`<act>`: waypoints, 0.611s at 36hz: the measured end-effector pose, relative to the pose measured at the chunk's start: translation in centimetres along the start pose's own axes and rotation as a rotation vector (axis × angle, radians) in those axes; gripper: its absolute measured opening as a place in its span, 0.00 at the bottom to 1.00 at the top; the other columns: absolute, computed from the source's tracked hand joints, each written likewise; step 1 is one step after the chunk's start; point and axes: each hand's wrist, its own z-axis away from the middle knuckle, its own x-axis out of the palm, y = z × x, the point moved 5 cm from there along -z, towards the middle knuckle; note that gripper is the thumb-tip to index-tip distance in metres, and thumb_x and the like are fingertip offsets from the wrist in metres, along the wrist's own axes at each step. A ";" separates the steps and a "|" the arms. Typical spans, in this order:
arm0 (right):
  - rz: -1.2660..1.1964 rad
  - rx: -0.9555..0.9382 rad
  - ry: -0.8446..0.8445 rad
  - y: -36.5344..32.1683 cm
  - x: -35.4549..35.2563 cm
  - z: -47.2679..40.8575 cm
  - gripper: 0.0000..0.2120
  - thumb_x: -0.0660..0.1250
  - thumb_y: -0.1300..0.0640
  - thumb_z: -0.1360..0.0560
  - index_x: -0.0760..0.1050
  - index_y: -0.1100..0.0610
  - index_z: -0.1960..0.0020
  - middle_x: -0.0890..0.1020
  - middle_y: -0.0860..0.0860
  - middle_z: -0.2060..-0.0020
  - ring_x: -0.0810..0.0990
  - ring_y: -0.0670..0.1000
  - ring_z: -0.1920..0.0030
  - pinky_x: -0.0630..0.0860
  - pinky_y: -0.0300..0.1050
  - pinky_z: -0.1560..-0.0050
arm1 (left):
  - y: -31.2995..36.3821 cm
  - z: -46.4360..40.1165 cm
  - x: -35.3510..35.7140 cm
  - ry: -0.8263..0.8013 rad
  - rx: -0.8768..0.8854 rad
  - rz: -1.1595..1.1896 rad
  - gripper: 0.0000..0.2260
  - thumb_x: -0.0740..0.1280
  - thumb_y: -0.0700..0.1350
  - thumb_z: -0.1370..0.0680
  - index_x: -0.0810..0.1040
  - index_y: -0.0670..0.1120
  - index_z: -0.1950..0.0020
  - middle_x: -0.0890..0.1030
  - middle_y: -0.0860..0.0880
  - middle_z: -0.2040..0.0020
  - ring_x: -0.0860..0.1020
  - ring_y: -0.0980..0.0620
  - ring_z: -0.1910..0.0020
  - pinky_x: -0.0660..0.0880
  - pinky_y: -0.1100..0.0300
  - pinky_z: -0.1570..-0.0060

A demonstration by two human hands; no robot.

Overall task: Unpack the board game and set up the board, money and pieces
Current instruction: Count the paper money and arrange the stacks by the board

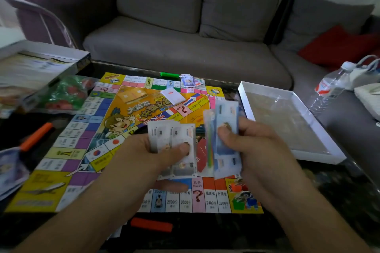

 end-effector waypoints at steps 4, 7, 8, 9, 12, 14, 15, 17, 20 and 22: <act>0.064 -0.003 0.018 1.6 2.3 0.0 0.12 0.68 0.59 0.18 0.88 0.45 0.50 0.89 0.54 0.51 0.88 0.62 0.50 0.83 0.70 0.46 | 0.3 0.1 -0.1 -0.027 0.014 0.010 0.09 0.72 0.40 0.23 0.87 0.46 0.44 0.88 0.43 0.50 0.88 0.41 0.53 0.86 0.47 0.61; 0.077 -0.004 0.020 1.8 2.7 -0.1 0.18 0.68 0.58 0.17 0.88 0.38 0.55 0.89 0.50 0.53 0.88 0.59 0.52 0.84 0.67 0.48 | 0.3 0.1 -0.3 -0.051 0.017 0.001 0.09 0.70 0.41 0.21 0.86 0.47 0.43 0.88 0.44 0.49 0.88 0.42 0.51 0.86 0.47 0.57; 0.085 -0.006 0.022 1.7 2.9 -0.1 0.18 0.68 0.59 0.17 0.87 0.37 0.55 0.89 0.50 0.53 0.89 0.58 0.52 0.84 0.67 0.48 | 0.3 0.1 -0.3 -0.057 0.014 0.001 0.09 0.70 0.41 0.21 0.86 0.47 0.43 0.88 0.45 0.48 0.88 0.42 0.51 0.86 0.47 0.56; 0.098 -0.009 0.024 1.5 3.0 -0.1 0.19 0.68 0.59 0.17 0.87 0.37 0.56 0.89 0.50 0.53 0.89 0.58 0.52 0.84 0.67 0.48 | 0.4 0.2 -0.4 -0.062 0.010 0.003 0.09 0.70 0.41 0.21 0.87 0.47 0.43 0.88 0.45 0.48 0.88 0.43 0.51 0.86 0.47 0.56; 0.142 -0.018 0.032 1.2 3.3 -0.1 0.18 0.69 0.59 0.18 0.87 0.38 0.55 0.89 0.50 0.54 0.89 0.57 0.54 0.84 0.67 0.48 | 0.7 0.3 -0.4 -0.062 -0.010 0.031 0.08 0.70 0.43 0.21 0.86 0.45 0.44 0.88 0.44 0.49 0.88 0.42 0.51 0.86 0.47 0.56; 0.168 -0.022 0.030 1.2 3.5 -0.2 0.19 0.69 0.59 0.18 0.87 0.36 0.56 0.89 0.49 0.55 0.89 0.56 0.54 0.85 0.65 0.47 | 1.0 0.2 -0.5 -0.052 -0.047 0.083 0.10 0.69 0.45 0.21 0.85 0.43 0.44 0.88 0.42 0.50 0.88 0.40 0.52 0.86 0.43 0.55; 0.173 -0.020 0.030 1.2 3.7 -0.2 0.20 0.69 0.59 0.18 0.86 0.35 0.57 0.89 0.48 0.55 0.89 0.55 0.54 0.85 0.64 0.47 | 1.1 0.2 -0.6 -0.037 -0.069 0.118 0.10 0.69 0.45 0.20 0.84 0.41 0.44 0.88 0.40 0.51 0.87 0.38 0.52 0.85 0.40 0.55; 0.173 -0.011 0.036 1.2 3.8 -0.3 0.21 0.69 0.59 0.18 0.86 0.34 0.58 0.89 0.47 0.56 0.89 0.54 0.55 0.85 0.64 0.46 | 1.4 0.3 -0.9 0.006 -0.083 0.168 0.10 0.67 0.43 0.19 0.82 0.38 0.44 0.88 0.38 0.52 0.87 0.36 0.53 0.84 0.36 0.56; 0.161 0.001 0.039 1.3 3.8 -0.4 0.15 0.70 0.58 0.18 0.87 0.39 0.55 0.89 0.48 0.55 0.89 0.56 0.54 0.85 0.66 0.47 | 1.5 0.5 -1.4 0.014 -0.045 0.083 0.11 0.66 0.42 0.17 0.83 0.35 0.47 0.88 0.39 0.53 0.87 0.37 0.54 0.84 0.36 0.53; 0.164 -0.001 0.035 1.3 4.1 -0.4 0.14 0.70 0.58 0.18 0.87 0.42 0.55 0.89 0.48 0.55 0.89 0.56 0.54 0.85 0.66 0.49 | 1.5 0.6 -1.7 0.024 -0.011 0.017 0.13 0.66 0.43 0.17 0.84 0.35 0.54 0.88 0.39 0.54 0.88 0.39 0.55 0.84 0.38 0.53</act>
